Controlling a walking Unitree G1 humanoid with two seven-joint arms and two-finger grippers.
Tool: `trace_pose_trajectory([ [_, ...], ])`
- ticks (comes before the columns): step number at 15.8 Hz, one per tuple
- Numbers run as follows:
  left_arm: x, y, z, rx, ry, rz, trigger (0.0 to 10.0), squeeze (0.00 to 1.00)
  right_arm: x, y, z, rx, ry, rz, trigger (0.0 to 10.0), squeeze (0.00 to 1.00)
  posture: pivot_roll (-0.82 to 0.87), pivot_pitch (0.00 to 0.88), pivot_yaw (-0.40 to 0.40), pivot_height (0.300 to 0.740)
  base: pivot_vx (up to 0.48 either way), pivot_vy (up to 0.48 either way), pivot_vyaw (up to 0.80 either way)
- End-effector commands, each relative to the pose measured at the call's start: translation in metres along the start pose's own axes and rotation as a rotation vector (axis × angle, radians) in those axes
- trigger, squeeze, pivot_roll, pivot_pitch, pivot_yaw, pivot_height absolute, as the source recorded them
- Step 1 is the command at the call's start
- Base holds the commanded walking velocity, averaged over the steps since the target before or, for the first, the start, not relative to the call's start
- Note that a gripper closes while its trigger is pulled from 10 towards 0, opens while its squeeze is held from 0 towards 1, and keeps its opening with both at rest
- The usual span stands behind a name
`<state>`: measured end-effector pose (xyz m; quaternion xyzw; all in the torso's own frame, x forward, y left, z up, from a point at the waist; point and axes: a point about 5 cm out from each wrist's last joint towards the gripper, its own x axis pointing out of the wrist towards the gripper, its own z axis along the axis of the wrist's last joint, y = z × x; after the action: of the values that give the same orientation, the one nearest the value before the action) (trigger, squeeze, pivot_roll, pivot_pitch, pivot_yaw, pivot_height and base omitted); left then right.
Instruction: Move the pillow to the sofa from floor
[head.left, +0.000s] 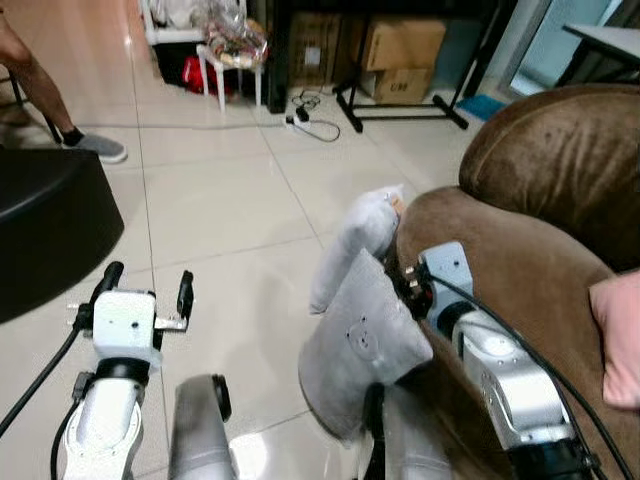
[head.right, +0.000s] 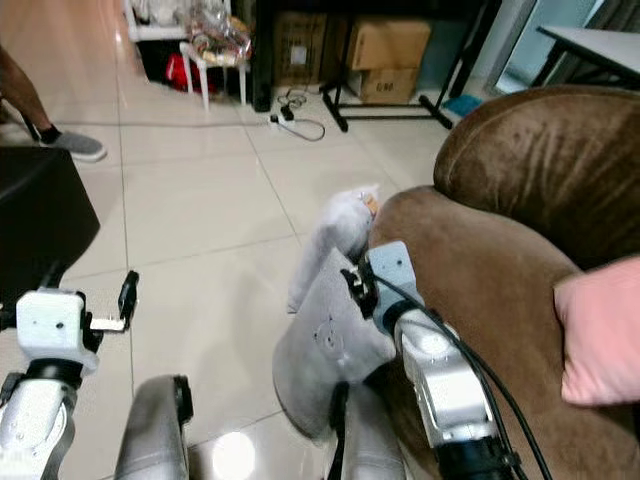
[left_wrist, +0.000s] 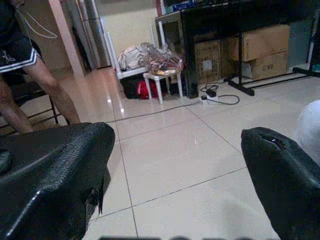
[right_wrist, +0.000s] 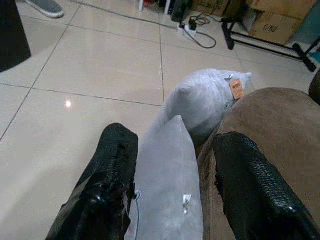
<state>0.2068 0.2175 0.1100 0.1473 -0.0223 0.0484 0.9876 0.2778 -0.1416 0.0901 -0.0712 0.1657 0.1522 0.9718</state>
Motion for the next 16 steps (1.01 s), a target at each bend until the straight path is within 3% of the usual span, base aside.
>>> trace_pose_trajectory([
  [1,0.001,-0.003,-0.001,0.000,0.011,-0.018,10.0,0.00,0.000,-0.006,0.000,0.006,0.000,-0.023,10.0,0.00,-0.02,0.000,-0.115,0.471,0.000,0.000,0.00],
  [8,0.001,-0.007,-0.006,0.013,0.045,-0.071,10.0,0.00,0.007,-0.005,0.001,0.014,0.013,-0.013,10.0,0.00,-0.03,0.000,-0.110,0.401,0.000,0.000,0.00],
  [11,0.007,-0.010,-0.004,0.015,0.031,-0.098,10.0,0.00,0.020,-0.002,0.010,0.025,-0.007,0.027,10.0,0.01,-0.04,0.000,-0.104,0.391,0.000,0.000,0.00],
  [12,0.009,-0.012,-0.003,0.018,0.024,-0.124,10.0,0.00,0.028,-0.001,0.012,0.054,-0.010,0.036,10.0,1.00,-0.04,0.000,-0.099,0.391,0.000,0.000,0.00],
  [16,0.009,-0.027,-0.001,0.017,0.015,-0.308,10.0,0.00,0.057,0.004,0.016,0.074,0.061,0.015,10.0,1.00,-0.04,0.000,-0.095,0.391,0.000,0.000,0.00],
])
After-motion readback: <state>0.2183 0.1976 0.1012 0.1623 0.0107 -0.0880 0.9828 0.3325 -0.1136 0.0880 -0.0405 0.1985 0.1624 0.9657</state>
